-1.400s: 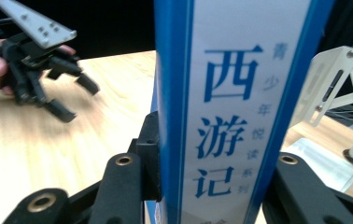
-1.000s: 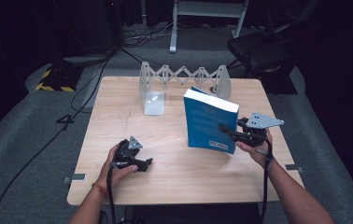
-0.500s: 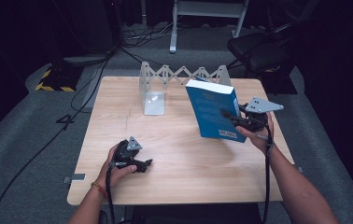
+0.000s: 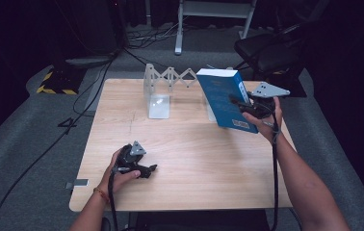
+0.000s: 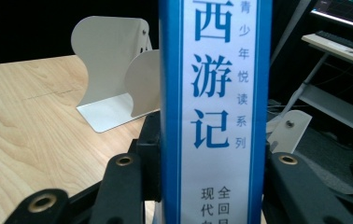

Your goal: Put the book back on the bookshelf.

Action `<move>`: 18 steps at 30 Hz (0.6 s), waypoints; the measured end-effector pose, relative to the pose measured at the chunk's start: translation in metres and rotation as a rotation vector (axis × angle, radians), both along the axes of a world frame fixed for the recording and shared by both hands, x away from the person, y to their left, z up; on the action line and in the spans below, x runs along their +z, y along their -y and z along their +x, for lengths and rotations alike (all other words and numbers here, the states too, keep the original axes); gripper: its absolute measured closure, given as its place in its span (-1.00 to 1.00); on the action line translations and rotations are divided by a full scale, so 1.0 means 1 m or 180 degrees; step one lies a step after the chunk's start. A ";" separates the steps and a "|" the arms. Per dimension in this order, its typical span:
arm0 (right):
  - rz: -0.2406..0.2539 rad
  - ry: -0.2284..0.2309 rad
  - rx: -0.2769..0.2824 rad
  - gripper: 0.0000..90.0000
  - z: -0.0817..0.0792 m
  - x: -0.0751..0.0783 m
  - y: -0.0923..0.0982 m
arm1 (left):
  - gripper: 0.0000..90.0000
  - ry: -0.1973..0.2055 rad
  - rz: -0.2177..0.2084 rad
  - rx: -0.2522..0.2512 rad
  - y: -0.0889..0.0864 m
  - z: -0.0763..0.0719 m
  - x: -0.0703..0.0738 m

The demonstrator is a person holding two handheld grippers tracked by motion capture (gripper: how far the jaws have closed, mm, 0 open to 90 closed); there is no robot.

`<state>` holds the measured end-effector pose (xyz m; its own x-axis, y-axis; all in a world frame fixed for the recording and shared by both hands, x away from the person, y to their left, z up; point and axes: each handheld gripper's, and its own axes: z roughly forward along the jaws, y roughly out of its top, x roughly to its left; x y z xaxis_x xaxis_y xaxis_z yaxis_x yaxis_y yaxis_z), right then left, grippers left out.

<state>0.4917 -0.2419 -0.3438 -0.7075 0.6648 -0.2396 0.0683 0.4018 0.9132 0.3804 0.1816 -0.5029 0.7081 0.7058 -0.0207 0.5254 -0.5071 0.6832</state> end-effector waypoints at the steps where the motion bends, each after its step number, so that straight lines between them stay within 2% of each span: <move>1: 0.0004 0.0028 -0.0022 0.39 0.000 0.001 0.000 | -0.64 0.0000 0.0000 0.0000 0.000 0.000 0.000; 6: 0.0056 0.0010 -0.0079 0.39 0.006 0.008 0.000 | -0.64 0.0014 0.0010 -0.0006 0.000 0.000 0.000; 18: 0.0116 0.0071 -0.0330 0.39 0.034 0.021 -0.015 | -0.64 0.0001 0.0030 -0.0088 0.000 -0.001 0.001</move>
<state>0.5262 -0.2265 -0.3224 -0.6291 0.7428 -0.2290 0.0872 0.3601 0.9288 0.3797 0.1819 -0.5022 0.7273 0.6862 -0.0139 0.5110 -0.5279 0.6784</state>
